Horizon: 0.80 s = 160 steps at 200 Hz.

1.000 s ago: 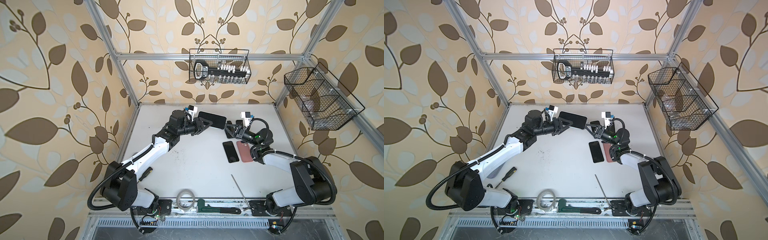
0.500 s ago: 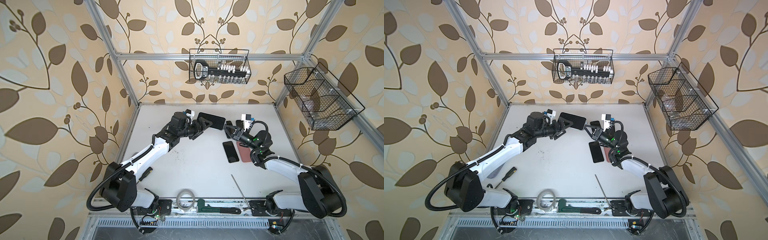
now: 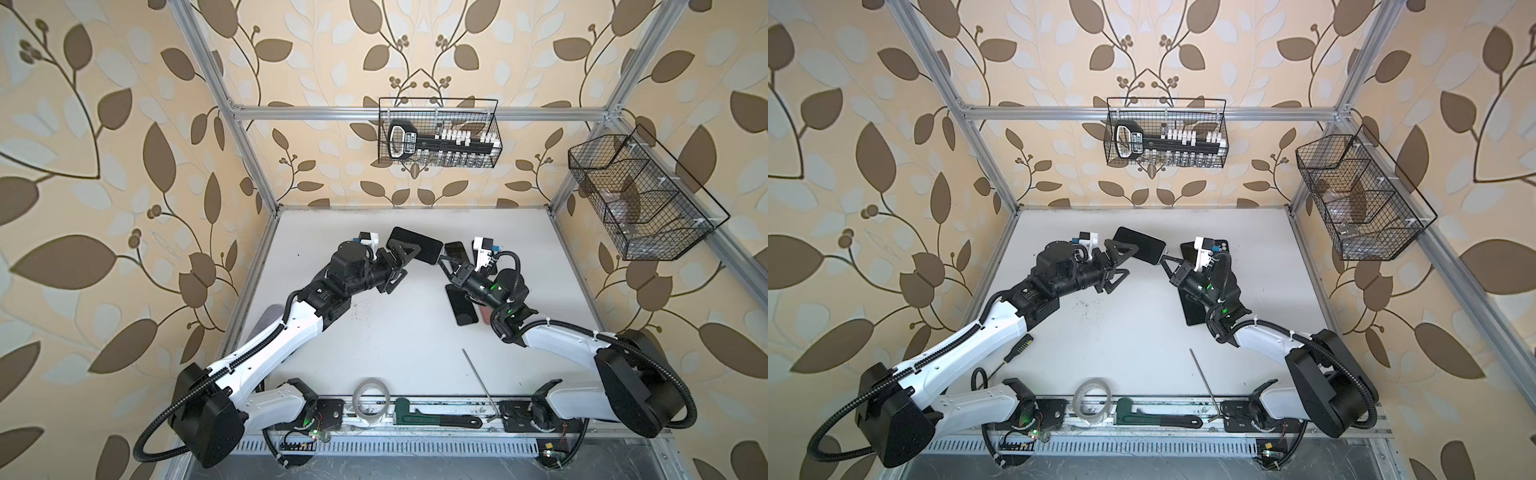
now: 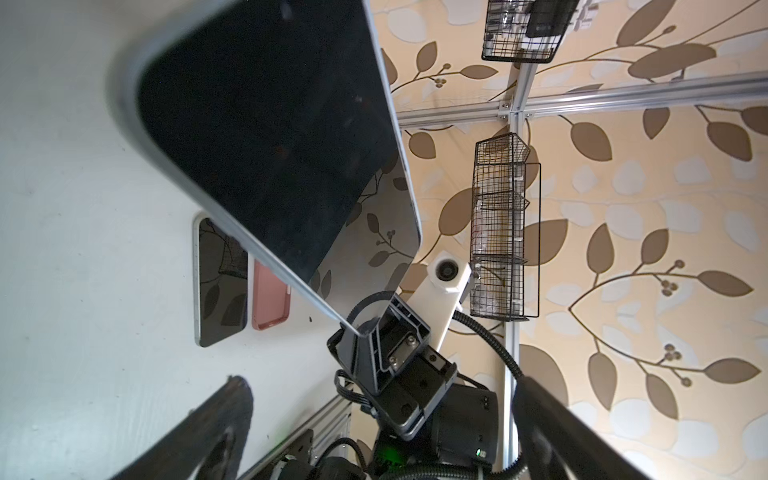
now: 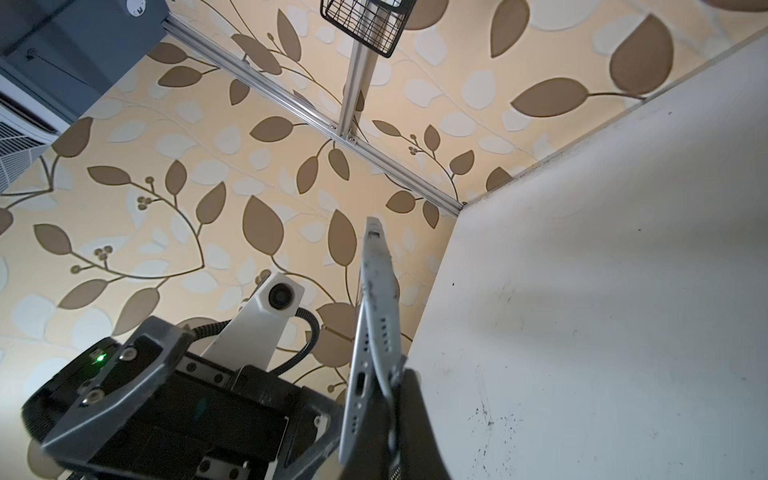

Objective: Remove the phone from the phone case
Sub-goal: 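Pinch the light-blue case edge with the right gripper while the left holds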

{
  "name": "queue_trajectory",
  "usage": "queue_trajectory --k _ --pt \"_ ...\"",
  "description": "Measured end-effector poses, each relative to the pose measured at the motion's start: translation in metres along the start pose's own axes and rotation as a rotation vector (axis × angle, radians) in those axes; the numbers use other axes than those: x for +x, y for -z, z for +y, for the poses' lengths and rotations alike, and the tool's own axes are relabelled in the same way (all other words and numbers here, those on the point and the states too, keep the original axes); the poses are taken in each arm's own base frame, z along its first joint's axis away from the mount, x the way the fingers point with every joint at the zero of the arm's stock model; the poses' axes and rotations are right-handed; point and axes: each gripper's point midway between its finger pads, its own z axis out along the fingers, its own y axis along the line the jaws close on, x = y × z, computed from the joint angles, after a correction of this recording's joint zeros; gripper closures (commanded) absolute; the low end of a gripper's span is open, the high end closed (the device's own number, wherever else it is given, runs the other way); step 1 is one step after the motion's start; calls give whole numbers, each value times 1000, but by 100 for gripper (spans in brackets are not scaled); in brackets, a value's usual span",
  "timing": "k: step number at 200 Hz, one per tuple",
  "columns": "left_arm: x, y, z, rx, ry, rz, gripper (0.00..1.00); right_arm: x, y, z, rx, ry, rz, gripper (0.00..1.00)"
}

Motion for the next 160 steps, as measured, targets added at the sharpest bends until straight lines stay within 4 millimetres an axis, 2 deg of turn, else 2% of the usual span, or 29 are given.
queue_trajectory --k 35,79,124,160 --pt "9 -6 -7 48 68 -6 1 13 3 -10 60 -9 -35 100" --pt "2 -17 -11 93 110 -35 1 21 5 -17 100 -22 -64 100" --pt "10 -38 4 66 122 -7 1 18 6 -16 102 -34 -91 100" --pt "17 -45 11 45 122 13 1 17 6 -15 98 -37 -101 100"
